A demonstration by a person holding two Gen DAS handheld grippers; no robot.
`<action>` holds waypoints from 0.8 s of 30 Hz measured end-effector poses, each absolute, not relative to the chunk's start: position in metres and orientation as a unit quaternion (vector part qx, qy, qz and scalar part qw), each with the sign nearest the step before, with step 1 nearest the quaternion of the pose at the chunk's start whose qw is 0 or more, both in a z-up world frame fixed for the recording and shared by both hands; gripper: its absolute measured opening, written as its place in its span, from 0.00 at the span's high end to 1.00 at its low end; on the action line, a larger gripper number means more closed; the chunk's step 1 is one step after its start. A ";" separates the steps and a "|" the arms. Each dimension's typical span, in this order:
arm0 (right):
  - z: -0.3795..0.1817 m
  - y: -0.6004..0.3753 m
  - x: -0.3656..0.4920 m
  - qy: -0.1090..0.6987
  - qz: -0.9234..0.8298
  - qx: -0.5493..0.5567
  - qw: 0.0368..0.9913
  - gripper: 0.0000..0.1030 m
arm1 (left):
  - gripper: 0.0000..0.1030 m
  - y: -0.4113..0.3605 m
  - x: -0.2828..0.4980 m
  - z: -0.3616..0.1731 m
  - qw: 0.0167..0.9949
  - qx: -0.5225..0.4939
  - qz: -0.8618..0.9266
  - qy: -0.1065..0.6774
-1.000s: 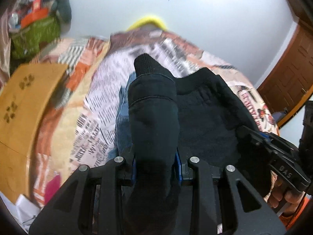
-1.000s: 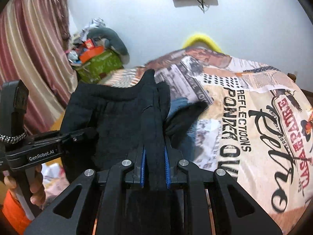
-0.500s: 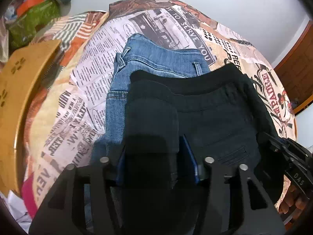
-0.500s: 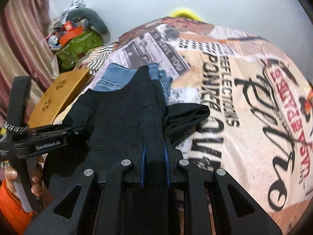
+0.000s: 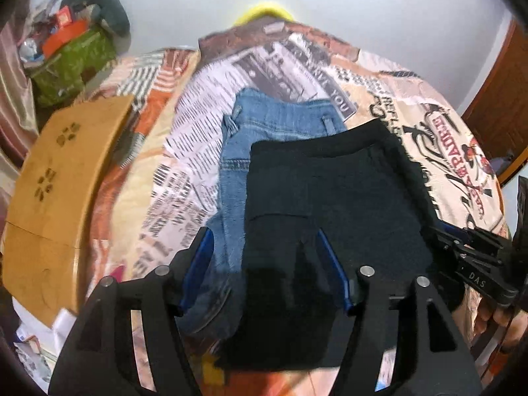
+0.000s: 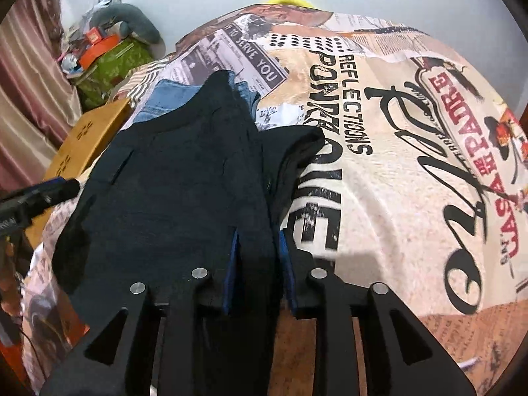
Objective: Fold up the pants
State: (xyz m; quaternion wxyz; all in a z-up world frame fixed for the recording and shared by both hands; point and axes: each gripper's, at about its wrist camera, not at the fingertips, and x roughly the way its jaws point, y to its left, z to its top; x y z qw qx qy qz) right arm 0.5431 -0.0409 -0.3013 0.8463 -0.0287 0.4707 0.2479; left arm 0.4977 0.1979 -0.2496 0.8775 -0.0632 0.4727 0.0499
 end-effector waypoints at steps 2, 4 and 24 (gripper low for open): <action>-0.288 -0.044 0.532 0.465 0.255 -0.040 0.847 0.77 | 0.38 0.196 0.482 -0.232 0.887 -0.051 0.055 0.455; -0.269 -0.051 0.517 0.450 0.261 -0.046 0.853 0.77 | 0.38 0.193 0.467 -0.213 0.896 -0.045 0.055 0.437; -0.040 -0.137 0.280 0.142 0.350 0.017 0.926 0.77 | 0.38 0.098 0.216 -0.004 0.986 -0.005 0.025 0.166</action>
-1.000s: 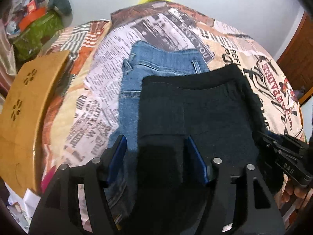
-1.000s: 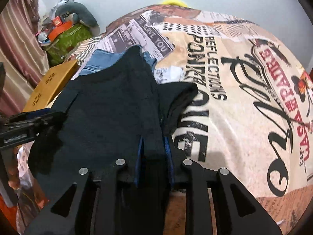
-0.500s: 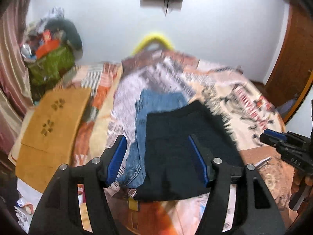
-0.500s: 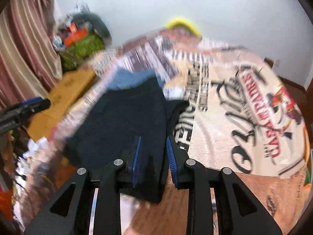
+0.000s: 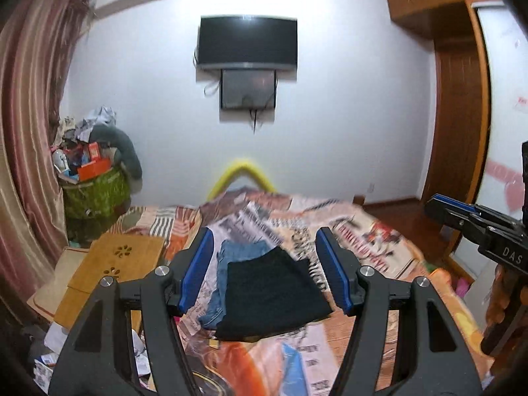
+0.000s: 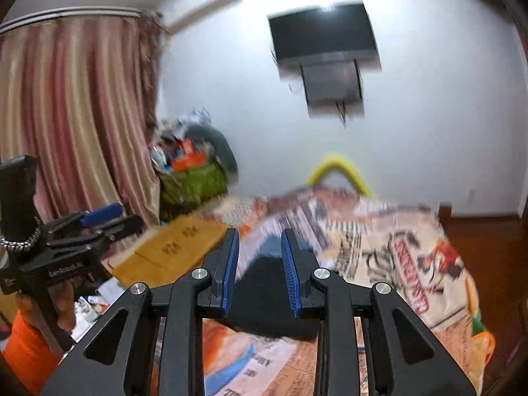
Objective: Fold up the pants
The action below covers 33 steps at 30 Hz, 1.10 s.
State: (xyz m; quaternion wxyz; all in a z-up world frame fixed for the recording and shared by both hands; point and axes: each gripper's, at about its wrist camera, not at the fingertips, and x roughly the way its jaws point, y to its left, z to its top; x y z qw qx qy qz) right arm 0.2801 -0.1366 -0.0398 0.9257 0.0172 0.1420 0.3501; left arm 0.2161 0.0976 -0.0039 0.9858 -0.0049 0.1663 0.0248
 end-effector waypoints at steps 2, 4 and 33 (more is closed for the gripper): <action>-0.030 -0.144 0.256 0.115 0.354 0.023 0.928 0.77 | 0.38 0.093 0.190 0.006 0.989 -0.005 0.026 0.144; -0.024 -0.149 0.235 0.094 0.361 0.028 0.928 0.77 | 0.36 0.089 0.171 0.013 0.992 -0.006 0.027 0.127; -0.037 -0.154 0.166 0.054 0.301 0.022 0.952 0.04 | 0.01 0.059 0.086 0.003 0.996 -0.013 0.044 0.080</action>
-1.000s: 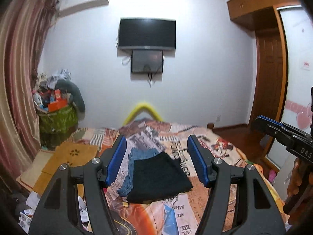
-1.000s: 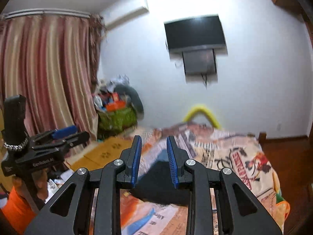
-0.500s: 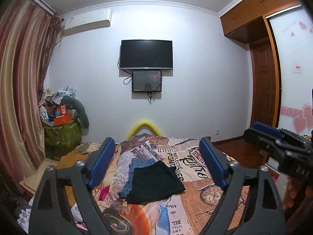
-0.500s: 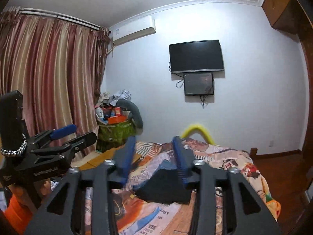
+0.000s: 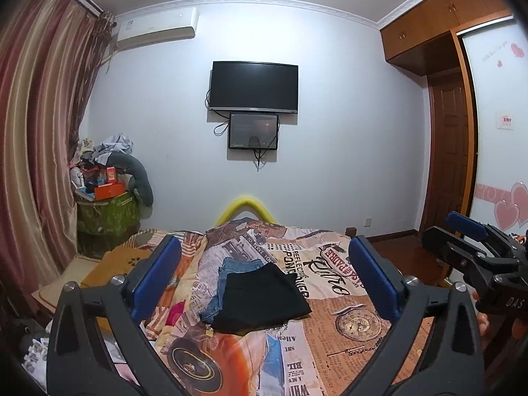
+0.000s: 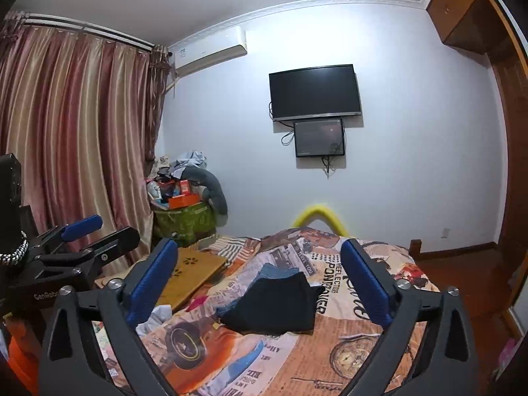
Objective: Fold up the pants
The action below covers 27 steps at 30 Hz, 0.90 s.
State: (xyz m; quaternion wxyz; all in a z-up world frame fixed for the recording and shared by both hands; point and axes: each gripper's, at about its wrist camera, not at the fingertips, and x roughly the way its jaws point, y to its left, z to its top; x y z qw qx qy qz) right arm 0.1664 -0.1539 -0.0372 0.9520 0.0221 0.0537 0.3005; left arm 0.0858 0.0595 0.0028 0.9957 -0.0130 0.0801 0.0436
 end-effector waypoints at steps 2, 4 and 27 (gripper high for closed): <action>-0.039 -0.154 0.166 0.054 0.300 0.022 0.952 0.04 | 0.01 0.060 0.087 0.003 0.996 -0.015 0.045 0.080; -0.040 -0.155 0.165 0.054 0.299 0.023 0.953 0.04 | 0.01 0.060 0.087 0.002 0.996 -0.017 0.043 0.081; -0.042 -0.160 0.160 0.056 0.300 0.026 0.952 0.03 | 0.00 0.057 0.090 0.000 0.996 -0.013 0.046 0.081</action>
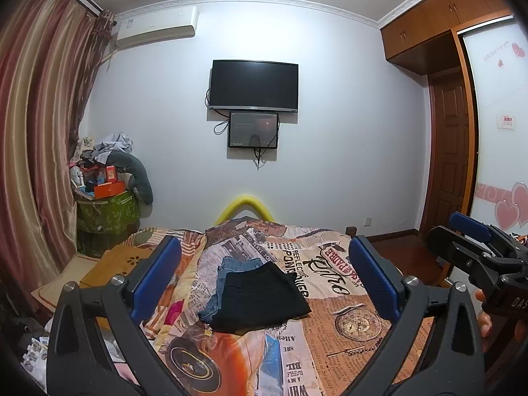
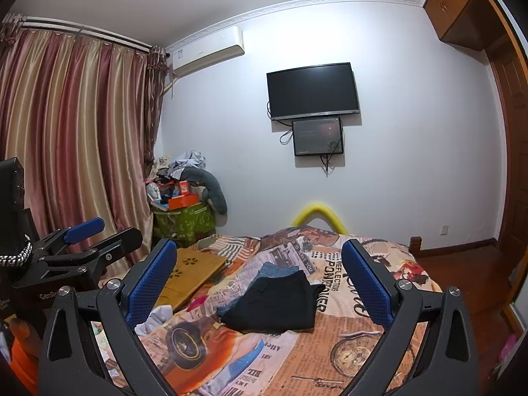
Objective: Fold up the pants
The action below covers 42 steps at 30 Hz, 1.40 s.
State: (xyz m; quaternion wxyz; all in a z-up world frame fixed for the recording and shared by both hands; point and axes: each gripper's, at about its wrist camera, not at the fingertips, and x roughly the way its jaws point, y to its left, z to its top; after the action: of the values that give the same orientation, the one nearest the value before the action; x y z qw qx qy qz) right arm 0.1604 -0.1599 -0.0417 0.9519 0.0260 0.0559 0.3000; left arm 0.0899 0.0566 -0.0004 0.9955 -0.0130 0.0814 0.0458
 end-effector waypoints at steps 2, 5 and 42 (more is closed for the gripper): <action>-0.041 -0.160 0.160 0.057 0.301 0.023 0.952 0.03 | 0.00 0.057 0.091 -0.001 0.996 -0.012 0.044 0.082; -0.041 -0.160 0.159 0.057 0.300 0.023 0.952 0.03 | 0.00 0.057 0.091 -0.001 0.996 -0.013 0.043 0.082; -0.039 -0.164 0.158 0.062 0.302 0.024 0.951 0.03 | 0.00 0.065 0.091 0.003 0.996 -0.024 0.014 0.085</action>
State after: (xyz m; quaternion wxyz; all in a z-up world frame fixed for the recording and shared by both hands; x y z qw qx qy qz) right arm 0.1577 -0.1641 -0.0387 0.9511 0.0237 0.0624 0.3016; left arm 0.0911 0.0651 0.0030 0.9960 -0.0237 0.0854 0.0139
